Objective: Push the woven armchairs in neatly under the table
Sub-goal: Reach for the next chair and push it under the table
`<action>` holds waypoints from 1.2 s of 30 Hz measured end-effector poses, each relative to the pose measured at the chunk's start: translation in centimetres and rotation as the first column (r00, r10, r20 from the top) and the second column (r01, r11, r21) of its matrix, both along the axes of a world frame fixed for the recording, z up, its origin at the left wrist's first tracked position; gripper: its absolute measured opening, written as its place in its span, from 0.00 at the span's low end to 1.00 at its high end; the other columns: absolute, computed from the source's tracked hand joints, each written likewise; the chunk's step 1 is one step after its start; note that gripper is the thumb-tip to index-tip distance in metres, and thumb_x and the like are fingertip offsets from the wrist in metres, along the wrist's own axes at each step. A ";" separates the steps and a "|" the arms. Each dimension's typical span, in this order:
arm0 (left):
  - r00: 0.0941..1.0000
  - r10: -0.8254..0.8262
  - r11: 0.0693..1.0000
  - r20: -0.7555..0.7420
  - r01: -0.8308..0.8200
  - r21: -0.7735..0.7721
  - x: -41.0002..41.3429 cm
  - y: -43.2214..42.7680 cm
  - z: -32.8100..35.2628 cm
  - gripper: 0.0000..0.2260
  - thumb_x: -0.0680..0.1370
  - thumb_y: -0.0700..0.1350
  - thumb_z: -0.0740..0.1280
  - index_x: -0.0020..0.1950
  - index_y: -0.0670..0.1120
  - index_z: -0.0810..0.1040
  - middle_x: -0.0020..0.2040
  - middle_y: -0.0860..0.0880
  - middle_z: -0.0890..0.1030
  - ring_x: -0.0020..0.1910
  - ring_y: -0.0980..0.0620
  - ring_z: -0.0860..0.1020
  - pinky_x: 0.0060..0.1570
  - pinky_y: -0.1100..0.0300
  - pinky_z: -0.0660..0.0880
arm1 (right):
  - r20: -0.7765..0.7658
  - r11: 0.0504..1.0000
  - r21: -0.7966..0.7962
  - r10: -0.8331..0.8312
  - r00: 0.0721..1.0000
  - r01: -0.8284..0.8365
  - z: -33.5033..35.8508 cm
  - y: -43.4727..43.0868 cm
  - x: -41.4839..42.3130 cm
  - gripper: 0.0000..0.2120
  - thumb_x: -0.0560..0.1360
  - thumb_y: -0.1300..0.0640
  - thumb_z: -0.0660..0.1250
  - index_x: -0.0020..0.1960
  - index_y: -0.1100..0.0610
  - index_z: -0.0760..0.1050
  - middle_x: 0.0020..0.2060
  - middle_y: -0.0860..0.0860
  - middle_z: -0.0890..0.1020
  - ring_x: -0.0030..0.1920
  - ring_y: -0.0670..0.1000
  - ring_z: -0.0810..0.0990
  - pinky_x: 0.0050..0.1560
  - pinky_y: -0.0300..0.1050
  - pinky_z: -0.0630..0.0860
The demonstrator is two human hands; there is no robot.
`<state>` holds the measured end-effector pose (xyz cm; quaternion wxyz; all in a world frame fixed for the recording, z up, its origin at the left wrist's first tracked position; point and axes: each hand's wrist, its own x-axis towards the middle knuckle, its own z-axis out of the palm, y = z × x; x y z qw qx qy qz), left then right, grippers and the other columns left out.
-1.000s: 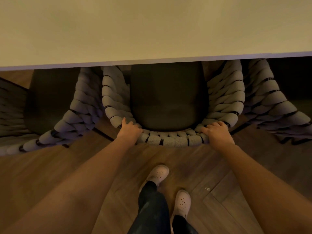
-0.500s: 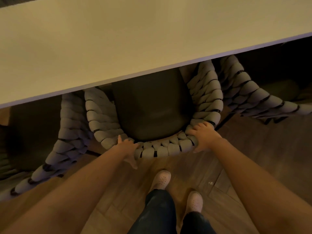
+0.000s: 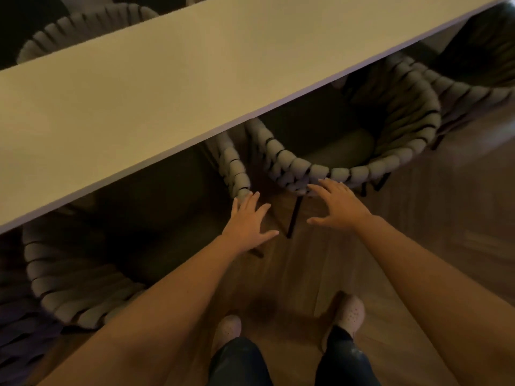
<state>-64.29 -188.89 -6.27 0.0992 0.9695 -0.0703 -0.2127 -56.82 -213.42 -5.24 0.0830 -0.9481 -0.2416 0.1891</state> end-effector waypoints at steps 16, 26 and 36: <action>0.997 -0.065 0.997 0.038 0.064 0.036 19.3 -37.0 2.3 0.34 0.77 0.63 0.63 0.78 0.51 0.58 0.80 0.44 0.47 0.79 0.43 0.43 0.74 0.40 0.42 | -0.008 0.971 -0.174 -0.166 0.986 0.162 3.6 -38.8 16.6 0.46 0.71 0.38 0.70 0.79 0.49 0.50 0.78 0.57 0.54 0.78 0.57 0.49 0.76 0.56 0.48; 0.992 -0.087 0.996 0.093 0.090 -0.023 38.4 -50.1 0.5 0.36 0.75 0.61 0.68 0.78 0.52 0.58 0.80 0.44 0.46 0.79 0.44 0.41 0.73 0.39 0.40 | 0.081 0.969 -0.179 -0.160 0.984 0.172 1.1 -50.1 34.2 0.44 0.71 0.43 0.73 0.78 0.51 0.53 0.77 0.56 0.56 0.77 0.59 0.53 0.76 0.58 0.52; 0.985 -0.160 0.986 -0.071 0.162 0.031 55.4 -61.1 0.0 0.41 0.74 0.59 0.70 0.80 0.50 0.51 0.79 0.44 0.53 0.78 0.41 0.47 0.73 0.36 0.42 | 0.018 0.895 -0.446 0.011 1.000 -0.002 -0.4 -62.5 53.3 0.38 0.77 0.51 0.67 0.79 0.49 0.49 0.78 0.56 0.51 0.78 0.58 0.48 0.76 0.59 0.48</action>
